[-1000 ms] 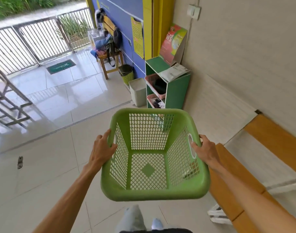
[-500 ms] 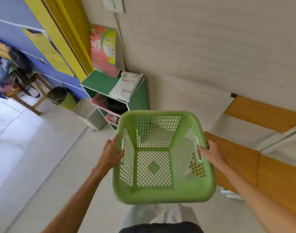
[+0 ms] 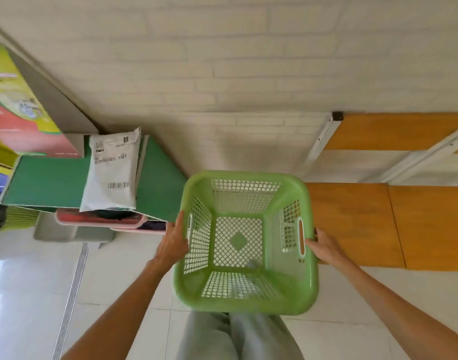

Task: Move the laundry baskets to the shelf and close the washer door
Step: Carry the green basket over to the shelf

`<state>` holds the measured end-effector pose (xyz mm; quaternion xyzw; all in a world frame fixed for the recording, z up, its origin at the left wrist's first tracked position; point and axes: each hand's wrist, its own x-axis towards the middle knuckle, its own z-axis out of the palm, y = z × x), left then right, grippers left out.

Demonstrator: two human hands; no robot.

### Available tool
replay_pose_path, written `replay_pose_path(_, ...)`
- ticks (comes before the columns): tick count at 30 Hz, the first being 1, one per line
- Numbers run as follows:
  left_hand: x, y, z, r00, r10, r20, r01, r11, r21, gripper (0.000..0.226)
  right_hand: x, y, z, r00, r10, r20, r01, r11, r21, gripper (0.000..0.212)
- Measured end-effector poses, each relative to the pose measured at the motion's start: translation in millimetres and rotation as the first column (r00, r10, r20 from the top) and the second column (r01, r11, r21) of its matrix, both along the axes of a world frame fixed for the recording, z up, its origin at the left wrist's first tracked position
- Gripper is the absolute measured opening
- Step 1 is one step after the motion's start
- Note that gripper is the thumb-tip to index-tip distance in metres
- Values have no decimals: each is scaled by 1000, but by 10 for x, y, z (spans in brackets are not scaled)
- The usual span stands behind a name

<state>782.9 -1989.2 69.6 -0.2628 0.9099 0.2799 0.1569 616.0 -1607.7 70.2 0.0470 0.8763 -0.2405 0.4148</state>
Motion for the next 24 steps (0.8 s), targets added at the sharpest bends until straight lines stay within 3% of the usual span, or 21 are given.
replay_pose_path(5, -265, -348, -1027, 996, -34, 85, 30, 999, 44, 101, -303, -350, -847, 1000, -27, 10, 26, 995, 97, 28)
replay_pose_path(8, -321, -609, -1699, 983, -81, 167, 54, 986, 161, 100, -443, -534, -1315, 1000, -24, 14, 22, 990, 140, 28)
replay_pose_path(11, -297, -967, -2481, 988, -127, 86, 112, 980, 164, 103, -530, -689, -1671, 1000, -13, 28, 9, 988, 156, 16)
replay_pose_path(14, -536, -922, -2461, 992, -53, 119, 37, 990, 134, 97, -599, -772, -1938, 999, -49, 12, 47, 984, 172, 5)
replay_pose_path(24, -945, -790, -2689, 971, 14, 240, -47, 990, 133, 98, -787, -806, -2610, 996, -91, -15, 92, 972, 216, 20)
